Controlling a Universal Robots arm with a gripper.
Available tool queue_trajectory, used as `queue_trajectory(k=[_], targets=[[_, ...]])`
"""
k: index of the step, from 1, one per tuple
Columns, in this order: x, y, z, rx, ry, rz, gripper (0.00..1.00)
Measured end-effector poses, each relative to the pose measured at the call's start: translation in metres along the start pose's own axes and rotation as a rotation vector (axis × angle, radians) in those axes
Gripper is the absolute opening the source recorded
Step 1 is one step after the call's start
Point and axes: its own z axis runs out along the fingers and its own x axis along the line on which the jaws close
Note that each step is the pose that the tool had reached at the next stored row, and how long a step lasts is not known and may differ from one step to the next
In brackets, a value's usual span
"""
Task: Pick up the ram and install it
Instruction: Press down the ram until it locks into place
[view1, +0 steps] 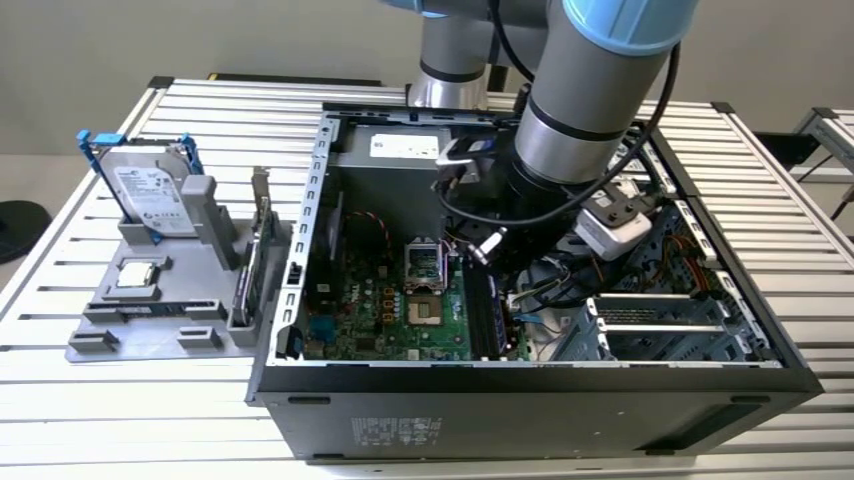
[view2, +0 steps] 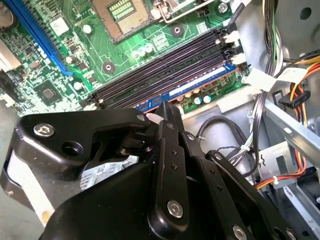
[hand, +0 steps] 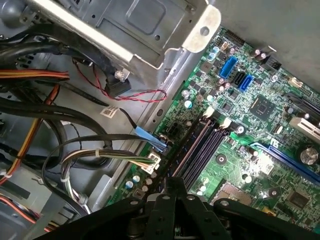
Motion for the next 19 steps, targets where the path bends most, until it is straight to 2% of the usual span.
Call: queue_trajectory(k=[19], targets=[[-0.0004, -0.0003, 0.0, -0.0054, -0.0023, -0.135, 0.0]])
